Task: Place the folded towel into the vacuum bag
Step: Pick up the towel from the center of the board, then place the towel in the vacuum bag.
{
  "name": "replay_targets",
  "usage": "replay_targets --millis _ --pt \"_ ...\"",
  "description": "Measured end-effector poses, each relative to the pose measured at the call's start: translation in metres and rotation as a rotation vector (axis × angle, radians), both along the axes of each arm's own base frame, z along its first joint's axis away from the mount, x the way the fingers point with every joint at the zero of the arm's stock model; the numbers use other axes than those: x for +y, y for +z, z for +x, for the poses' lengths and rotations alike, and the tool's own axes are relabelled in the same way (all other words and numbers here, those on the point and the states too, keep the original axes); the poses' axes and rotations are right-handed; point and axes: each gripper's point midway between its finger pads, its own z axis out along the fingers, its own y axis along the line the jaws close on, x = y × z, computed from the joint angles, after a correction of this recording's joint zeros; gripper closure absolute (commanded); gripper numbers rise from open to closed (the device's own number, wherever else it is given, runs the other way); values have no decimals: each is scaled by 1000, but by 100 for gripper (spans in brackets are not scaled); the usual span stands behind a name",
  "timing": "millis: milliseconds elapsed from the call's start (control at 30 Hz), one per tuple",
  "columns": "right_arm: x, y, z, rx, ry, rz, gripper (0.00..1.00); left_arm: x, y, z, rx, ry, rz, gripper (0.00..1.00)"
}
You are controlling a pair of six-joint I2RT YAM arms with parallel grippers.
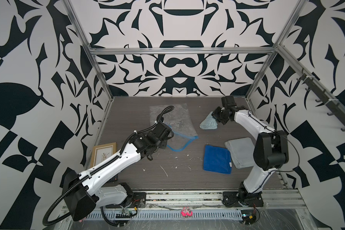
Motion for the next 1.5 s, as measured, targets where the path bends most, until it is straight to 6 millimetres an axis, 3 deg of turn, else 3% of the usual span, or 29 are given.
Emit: replay_targets --millis 133,367,633,833,1100,1333,1500 --pt "4 54 -18 -101 80 3 100 -6 7 6 -1 25 -23 100" --pt "11 104 -63 -134 219 6 100 -20 19 21 -7 82 -77 100" --pt "20 166 -139 -210 362 61 100 -29 0 34 63 162 -125 100" --pt "42 197 -185 -259 465 226 100 -31 -14 42 118 207 -176 100" --pt "78 183 -225 -173 554 503 100 -39 -14 51 122 228 -218 100" --pt "117 144 -237 -20 588 663 100 -47 -8 56 117 243 -278 100" --pt "137 131 -235 36 585 726 100 -51 -6 57 119 244 -307 100"
